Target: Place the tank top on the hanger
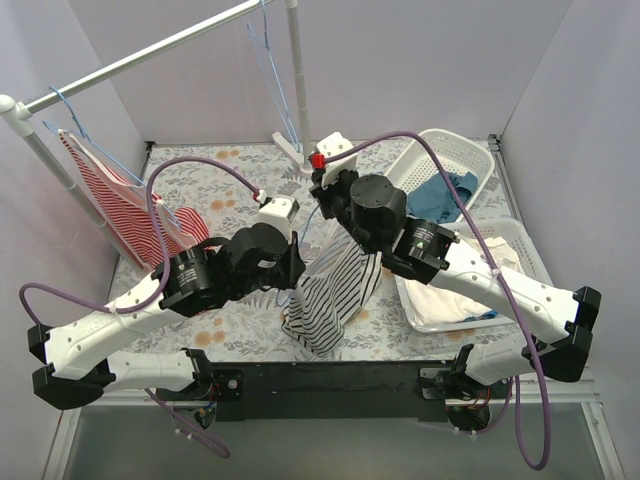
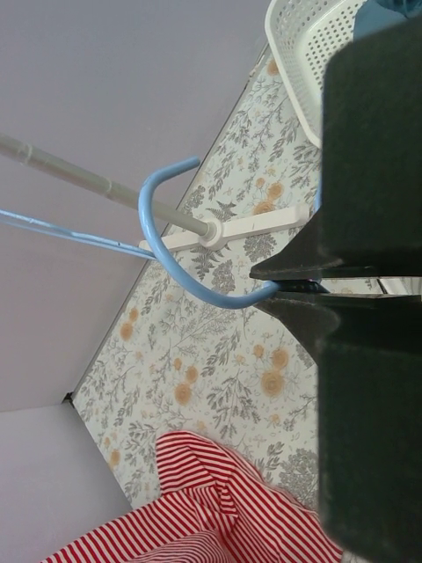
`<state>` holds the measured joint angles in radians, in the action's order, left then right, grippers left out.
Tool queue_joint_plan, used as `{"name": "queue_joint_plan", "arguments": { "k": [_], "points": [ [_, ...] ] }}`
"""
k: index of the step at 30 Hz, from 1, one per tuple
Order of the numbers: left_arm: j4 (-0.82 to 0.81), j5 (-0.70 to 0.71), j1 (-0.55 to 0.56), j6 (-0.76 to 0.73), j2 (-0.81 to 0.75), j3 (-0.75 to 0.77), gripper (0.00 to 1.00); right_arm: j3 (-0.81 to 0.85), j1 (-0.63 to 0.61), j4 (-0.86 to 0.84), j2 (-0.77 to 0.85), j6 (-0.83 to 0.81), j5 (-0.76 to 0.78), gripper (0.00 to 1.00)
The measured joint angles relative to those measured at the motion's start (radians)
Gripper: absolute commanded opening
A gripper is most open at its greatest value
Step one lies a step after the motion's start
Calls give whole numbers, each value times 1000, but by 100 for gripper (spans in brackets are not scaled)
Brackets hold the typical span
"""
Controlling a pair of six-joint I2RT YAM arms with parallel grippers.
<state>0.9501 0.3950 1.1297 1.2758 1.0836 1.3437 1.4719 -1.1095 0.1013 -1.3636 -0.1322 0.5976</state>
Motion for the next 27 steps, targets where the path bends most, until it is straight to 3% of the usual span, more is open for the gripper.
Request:
{"name": "queue_joint_plan", "arguments": {
  "k": [3, 5, 6, 11, 12, 15, 19, 27],
  "points": [
    [-45, -16, 0, -10, -29, -49, 0, 0, -2, 4, -4, 0, -14, 1],
    [-68, -18, 0, -11, -47, -79, 0, 0, -3, 8, -4, 0, -29, 8],
    [-79, -18, 0, -11, -57, -95, 0, 0, -3, 9, -4, -1, -37, 18],
    [-105, -14, 0, 3, -120, -154, 0, -7, -4, 13, 4, 8, -97, 45],
    [-104, -13, 0, 4, -132, -164, 0, -12, -3, 14, 12, 10, -108, 58],
    [-98, -13, 0, 11, -161, -181, 0, -26, -4, 15, 44, 23, -139, 76],
    [-84, -8, 0, 30, -190, -193, 0, -48, -3, 18, 98, 37, -190, 84],
    [-11, 35, 0, 95, -294, -212, 0, -141, -3, 25, 239, 97, -157, 87]
  ]
}}
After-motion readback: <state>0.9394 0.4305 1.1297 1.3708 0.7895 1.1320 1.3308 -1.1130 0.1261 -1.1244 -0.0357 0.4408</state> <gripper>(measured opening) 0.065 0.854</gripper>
